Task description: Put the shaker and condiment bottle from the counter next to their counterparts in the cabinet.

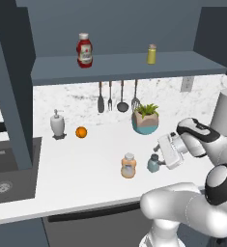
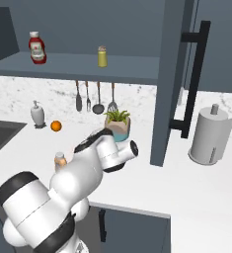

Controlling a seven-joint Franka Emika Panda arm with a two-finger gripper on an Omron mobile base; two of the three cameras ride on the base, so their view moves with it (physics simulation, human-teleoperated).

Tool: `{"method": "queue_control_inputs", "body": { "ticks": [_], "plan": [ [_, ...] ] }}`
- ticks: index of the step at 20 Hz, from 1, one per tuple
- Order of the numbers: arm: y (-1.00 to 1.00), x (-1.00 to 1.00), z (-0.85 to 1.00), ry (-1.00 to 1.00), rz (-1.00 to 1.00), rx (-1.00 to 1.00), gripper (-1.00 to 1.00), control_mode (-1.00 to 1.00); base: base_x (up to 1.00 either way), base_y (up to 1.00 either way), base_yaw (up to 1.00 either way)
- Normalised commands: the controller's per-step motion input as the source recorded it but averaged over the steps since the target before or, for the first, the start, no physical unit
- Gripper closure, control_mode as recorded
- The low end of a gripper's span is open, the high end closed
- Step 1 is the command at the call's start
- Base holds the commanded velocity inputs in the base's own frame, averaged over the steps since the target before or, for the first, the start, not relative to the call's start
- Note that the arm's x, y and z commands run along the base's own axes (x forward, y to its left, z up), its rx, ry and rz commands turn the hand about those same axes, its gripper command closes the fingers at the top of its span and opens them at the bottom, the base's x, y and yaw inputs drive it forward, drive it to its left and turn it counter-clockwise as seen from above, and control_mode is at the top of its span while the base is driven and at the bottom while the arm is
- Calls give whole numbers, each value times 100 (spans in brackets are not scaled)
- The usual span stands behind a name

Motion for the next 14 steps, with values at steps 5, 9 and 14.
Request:
{"method": "queue_control_inputs", "body": {
  "ticks": [5,9,14],
  "plan": [
    [-3,6,-7,0,1,2,-100,-100,0,0,0],
    [-5,0,-21,0,2,0,-100,-100,0,0,0],
    [0,1,-23,0,1,0,-100,-100,0,0,0]
  ]
}}
